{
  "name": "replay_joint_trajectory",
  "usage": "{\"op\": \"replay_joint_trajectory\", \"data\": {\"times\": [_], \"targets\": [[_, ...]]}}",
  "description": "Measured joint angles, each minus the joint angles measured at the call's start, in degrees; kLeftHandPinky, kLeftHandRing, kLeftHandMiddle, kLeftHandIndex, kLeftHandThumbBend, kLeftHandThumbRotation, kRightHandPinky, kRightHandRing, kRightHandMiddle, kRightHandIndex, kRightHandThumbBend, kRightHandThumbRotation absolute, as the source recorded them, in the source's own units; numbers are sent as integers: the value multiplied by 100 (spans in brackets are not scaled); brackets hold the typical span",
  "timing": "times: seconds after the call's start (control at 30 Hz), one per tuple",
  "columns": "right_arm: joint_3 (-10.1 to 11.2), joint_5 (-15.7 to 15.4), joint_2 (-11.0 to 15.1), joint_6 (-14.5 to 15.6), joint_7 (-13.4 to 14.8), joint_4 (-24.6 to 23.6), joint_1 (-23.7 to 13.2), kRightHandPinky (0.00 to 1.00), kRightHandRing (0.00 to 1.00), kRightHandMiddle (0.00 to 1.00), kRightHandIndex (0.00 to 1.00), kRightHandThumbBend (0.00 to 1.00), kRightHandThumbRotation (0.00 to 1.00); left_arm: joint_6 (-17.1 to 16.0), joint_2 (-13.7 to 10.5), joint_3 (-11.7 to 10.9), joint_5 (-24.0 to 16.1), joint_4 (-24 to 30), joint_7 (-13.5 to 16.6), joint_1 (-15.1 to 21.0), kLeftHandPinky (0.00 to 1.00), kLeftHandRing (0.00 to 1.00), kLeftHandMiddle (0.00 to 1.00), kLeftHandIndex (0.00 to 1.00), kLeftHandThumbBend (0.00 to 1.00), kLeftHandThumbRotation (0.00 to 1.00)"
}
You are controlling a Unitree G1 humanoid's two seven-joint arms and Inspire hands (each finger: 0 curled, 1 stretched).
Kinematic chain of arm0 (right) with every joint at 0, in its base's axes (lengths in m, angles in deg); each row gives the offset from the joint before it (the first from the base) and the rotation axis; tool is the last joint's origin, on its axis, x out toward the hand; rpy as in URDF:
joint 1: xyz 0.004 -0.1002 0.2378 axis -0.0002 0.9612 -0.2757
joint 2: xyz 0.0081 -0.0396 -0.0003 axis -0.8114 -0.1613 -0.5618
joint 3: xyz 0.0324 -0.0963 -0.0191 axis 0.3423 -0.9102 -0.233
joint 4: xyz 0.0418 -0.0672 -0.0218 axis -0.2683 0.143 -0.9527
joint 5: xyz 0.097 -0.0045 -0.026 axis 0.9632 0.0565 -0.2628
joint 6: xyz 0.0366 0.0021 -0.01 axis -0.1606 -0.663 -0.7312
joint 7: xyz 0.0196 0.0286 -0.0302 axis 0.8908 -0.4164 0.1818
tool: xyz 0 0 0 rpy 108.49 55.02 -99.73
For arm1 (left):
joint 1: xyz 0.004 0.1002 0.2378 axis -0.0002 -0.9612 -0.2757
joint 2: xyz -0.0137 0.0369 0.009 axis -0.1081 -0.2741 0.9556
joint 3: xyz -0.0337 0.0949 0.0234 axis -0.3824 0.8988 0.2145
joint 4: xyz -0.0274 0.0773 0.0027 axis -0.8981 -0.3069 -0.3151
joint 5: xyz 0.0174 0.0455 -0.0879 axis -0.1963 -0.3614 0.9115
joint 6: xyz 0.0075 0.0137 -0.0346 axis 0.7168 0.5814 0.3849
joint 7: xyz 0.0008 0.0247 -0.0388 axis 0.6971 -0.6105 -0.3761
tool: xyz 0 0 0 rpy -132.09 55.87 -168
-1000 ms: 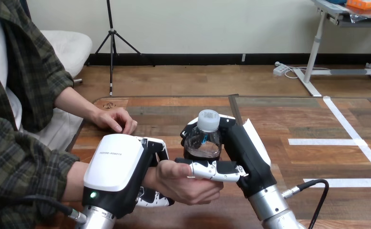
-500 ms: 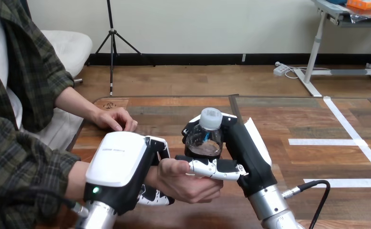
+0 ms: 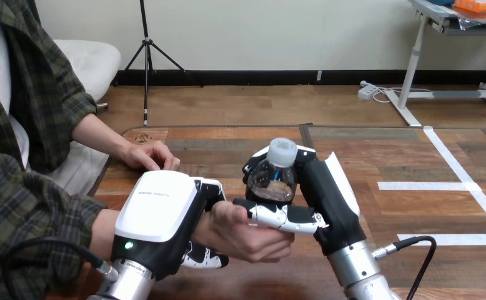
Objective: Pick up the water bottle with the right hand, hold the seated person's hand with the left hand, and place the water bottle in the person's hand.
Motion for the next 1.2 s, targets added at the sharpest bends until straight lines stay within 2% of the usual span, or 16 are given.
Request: {"op": "replay_joint_trajectory", "data": {"times": [0.67,0.97,1.2], "targets": [[103,2,-3,-95,44,0,-106,37,42,46,47,66,0,0,-34,2,-137,-3,125,-4,52,57,59,59,95,0],[103,8,-7,-95,46,0,-106,36,41,46,47,66,0,55,-70,10,-358,-4,125,-4,55,61,64,62,97,0],[99,79,-21,-95,35,0,-106,37,41,46,48,66,0,144,-87,21,-556,-5,125,-5,61,69,71,67,99,0]]}}
